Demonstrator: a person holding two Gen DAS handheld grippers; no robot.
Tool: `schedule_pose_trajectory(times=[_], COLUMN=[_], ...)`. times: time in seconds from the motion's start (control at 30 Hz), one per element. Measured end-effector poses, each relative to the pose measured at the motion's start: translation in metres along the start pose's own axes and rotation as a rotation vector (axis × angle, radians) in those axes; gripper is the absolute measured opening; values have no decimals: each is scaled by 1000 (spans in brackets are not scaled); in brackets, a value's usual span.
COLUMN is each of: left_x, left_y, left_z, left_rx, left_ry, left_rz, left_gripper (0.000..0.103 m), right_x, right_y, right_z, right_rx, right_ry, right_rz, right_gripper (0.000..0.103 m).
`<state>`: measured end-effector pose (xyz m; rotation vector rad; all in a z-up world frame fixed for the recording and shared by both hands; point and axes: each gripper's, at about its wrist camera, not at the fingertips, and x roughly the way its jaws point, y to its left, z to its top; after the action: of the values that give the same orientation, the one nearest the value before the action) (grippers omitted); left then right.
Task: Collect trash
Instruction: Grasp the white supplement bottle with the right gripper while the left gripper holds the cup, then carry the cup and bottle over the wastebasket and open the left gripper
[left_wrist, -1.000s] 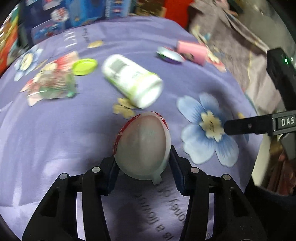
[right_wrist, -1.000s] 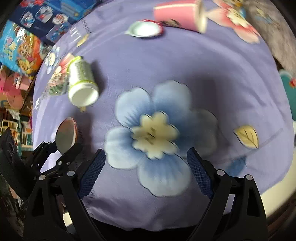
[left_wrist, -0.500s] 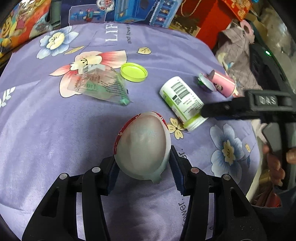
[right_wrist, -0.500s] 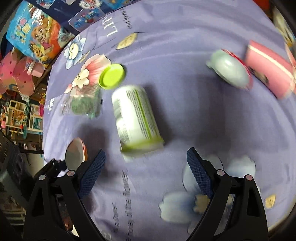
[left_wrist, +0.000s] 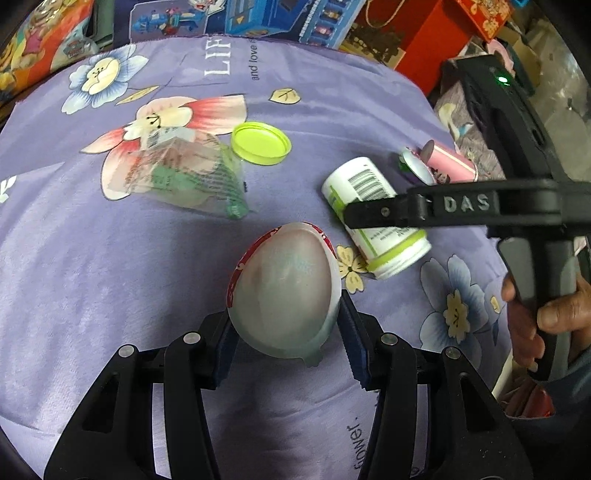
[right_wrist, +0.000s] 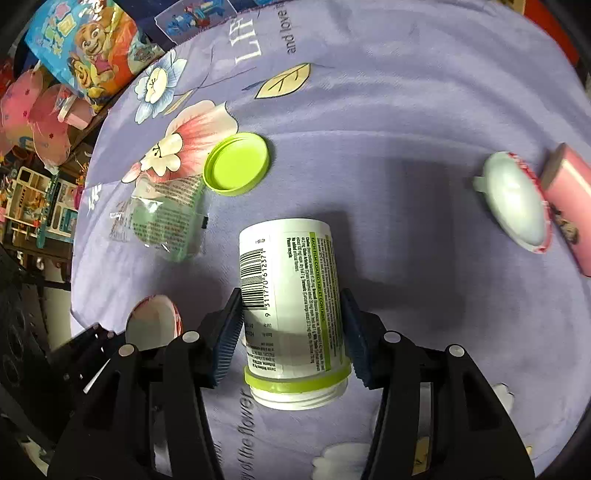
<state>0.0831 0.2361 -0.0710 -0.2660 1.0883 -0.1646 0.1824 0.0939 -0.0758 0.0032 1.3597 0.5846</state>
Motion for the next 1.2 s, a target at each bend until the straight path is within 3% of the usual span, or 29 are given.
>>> schedule_pose_trajectory(times=[0.23,0.63,0.97,1.2], left_x=[2,14,39,61], left_y=[-32,-136,-235,-330], left_z=[10,22,41,34], left_rx=[63,238,378,531], left_ry=[-5,2,45,80], left_rz=[-11,-68,-131,-181], left_gripper=[51,51,51,51], right_x=[-37,-107,-183,-229], right_y=[-38,-131,-249,-335], right_z=[-20,-80,-146,-204], right_rx=[78,251,461,625], right_ry=[-61,-183,-345,-431], right_rz=[12,17,-17,-61], right_gripper=[50,50,50,50])
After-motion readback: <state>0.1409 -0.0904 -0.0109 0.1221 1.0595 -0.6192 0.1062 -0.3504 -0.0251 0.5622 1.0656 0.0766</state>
